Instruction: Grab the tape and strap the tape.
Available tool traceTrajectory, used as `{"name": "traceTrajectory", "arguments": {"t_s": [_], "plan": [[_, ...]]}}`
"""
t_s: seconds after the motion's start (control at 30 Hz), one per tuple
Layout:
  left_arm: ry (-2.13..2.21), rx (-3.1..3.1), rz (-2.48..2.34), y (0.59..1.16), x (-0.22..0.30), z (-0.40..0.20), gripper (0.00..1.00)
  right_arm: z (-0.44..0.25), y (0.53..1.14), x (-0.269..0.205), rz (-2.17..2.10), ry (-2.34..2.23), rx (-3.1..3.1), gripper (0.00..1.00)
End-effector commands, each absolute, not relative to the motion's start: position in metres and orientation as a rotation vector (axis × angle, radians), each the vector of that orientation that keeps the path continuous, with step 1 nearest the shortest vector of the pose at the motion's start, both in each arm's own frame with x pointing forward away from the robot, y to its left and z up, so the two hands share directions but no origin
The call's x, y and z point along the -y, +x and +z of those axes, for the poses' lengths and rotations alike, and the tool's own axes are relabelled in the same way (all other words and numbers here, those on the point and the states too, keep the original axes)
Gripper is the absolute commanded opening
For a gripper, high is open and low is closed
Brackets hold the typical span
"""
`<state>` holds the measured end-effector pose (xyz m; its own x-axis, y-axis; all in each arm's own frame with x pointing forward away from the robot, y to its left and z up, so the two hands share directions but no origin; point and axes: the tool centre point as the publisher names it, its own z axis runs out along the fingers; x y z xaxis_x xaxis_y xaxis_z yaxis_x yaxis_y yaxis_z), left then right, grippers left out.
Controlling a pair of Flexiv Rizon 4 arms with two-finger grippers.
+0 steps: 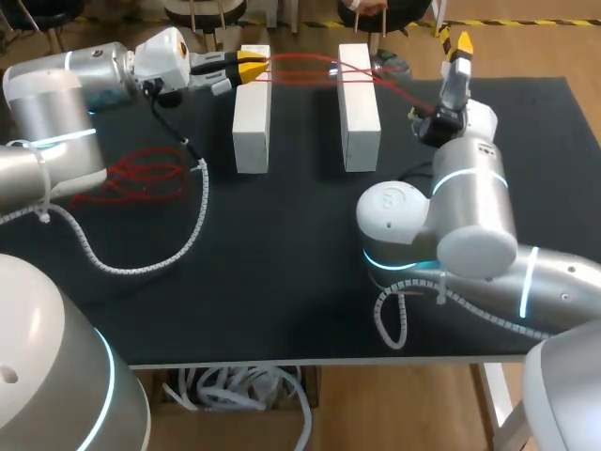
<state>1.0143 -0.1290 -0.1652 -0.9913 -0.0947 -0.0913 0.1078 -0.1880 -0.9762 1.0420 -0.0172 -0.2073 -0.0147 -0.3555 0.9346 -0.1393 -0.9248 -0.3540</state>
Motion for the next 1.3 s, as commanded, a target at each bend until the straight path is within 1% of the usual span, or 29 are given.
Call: {"name": "traceTrajectory", "arguments": {"t_s": [0.03,0.7,0.77,1.0,1.1,1.17,1.3], "plan": [[0.016,-1.91,-2.325,1.014,0.129,-0.166,0.0,-0.199,1.045,0.02,-2.055,-2.099,-0.545,1.0],[0.016,-1.91,-2.325,1.014,0.129,-0.166,0.0,-0.192,1.039,0.03,-2.048,-2.097,-0.55,1.0],[0.016,-1.91,-2.325,1.014,0.129,-0.166,0.0,-0.192,1.039,0.03,-2.048,-2.096,-0.55,0.86],[0.016,-1.91,-2.325,1.014,0.129,-0.166,0.0,-0.191,1.039,0.03,-2.05,-2.095,-0.551,0.62],[0.016,-1.91,-2.325,1.014,0.129,-0.166,0.0,-0.191,1.039,0.03,-2.052,-2.096,-0.55,0.58],[0.016,-1.91,-2.325,1.014,0.129,-0.166,0.0,-0.191,1.039,0.03,-2.053,-2.098,-0.548,0.49],[0.016,-1.91,-2.325,1.014,0.129,-0.166,0.0,-0.191,1.039,0.031,-2.053,-2.102,-0.54,0.47]]}}
